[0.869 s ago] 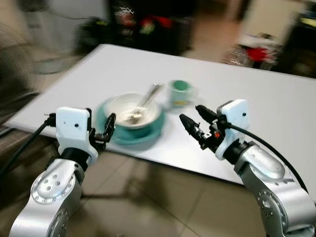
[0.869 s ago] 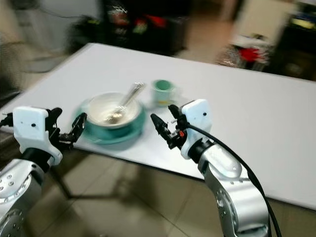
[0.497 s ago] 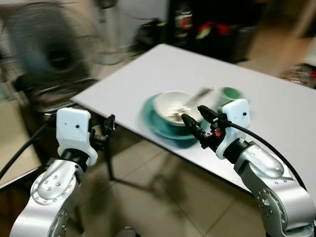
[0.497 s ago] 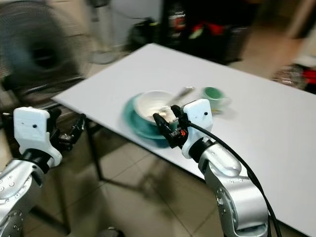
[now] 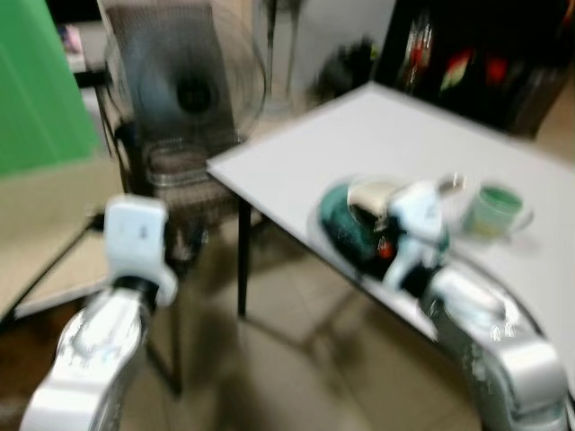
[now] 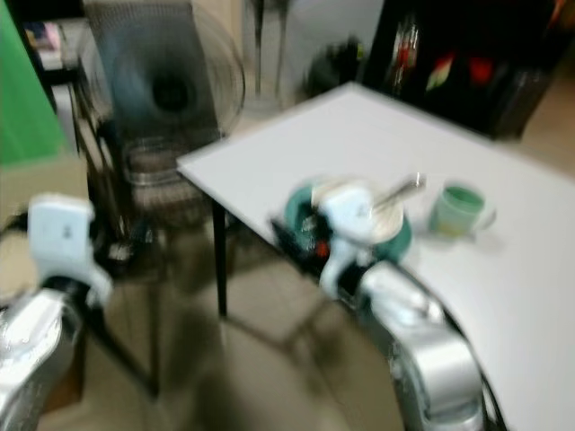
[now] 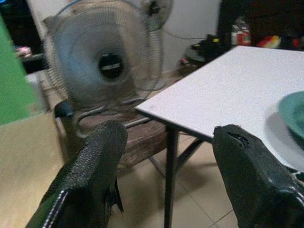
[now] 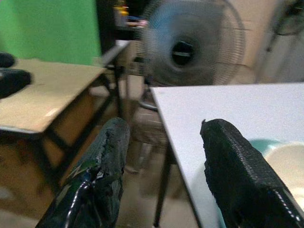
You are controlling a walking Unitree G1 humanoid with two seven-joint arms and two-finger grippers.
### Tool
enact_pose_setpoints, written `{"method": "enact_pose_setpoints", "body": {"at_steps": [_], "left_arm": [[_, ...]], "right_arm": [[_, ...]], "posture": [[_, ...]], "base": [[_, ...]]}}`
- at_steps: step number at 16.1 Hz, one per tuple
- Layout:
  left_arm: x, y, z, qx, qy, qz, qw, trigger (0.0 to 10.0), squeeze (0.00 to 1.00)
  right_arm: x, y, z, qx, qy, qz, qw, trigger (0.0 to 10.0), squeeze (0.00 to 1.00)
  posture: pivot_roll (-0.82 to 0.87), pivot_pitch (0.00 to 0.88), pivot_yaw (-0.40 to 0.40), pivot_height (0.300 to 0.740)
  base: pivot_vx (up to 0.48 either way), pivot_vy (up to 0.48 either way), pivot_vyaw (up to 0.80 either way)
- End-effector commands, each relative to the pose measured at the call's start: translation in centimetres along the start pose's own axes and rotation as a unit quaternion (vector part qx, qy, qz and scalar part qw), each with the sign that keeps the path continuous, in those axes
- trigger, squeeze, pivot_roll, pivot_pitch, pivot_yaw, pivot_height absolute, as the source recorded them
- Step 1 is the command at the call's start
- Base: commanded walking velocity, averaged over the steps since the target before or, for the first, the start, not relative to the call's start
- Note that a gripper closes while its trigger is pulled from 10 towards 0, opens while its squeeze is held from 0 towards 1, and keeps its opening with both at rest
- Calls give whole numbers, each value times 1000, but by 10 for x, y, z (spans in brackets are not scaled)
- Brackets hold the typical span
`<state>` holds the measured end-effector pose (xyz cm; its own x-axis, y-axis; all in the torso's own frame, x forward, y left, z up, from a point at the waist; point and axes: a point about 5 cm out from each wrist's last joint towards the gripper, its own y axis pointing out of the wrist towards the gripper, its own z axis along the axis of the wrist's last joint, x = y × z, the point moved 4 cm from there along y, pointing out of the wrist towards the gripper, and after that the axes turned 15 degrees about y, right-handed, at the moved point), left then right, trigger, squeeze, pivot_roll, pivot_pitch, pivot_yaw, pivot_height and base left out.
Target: Setting the table
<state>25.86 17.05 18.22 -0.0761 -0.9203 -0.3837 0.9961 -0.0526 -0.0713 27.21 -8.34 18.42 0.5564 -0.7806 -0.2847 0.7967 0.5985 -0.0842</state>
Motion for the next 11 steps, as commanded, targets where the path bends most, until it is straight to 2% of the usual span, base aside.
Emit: {"method": "enact_pose_setpoints", "body": {"at_steps": [1, 5, 8, 11], "left_arm": [[4, 0, 1, 0, -8, -2, 1000, 10000, 0], [2, 1, 5, 16, -15, 2, 1000, 10000, 0], [7, -1, 7, 22, -15, -12, 1000, 10000, 0], [6, -3, 5, 22, -16, -12, 1000, 10000, 0]], "right_arm": [[3, -1, 3, 0, -1, -4, 1000, 10000, 0], [3, -1, 2, 1, 3, -1, 1000, 10000, 0], [2, -1, 1, -3, 8, 5, 1000, 10000, 0], [3, -1, -3, -7, 12, 7, 1000, 10000, 0]], "posture": [[-78, 0, -53, 740], [-80, 0, -55, 740], [-78, 0, -61, 740], [-74, 0, -69, 740]], "base": [[0, 0, 800], [0, 0, 800], [0, 0, 800], [199, 0, 0]]}}
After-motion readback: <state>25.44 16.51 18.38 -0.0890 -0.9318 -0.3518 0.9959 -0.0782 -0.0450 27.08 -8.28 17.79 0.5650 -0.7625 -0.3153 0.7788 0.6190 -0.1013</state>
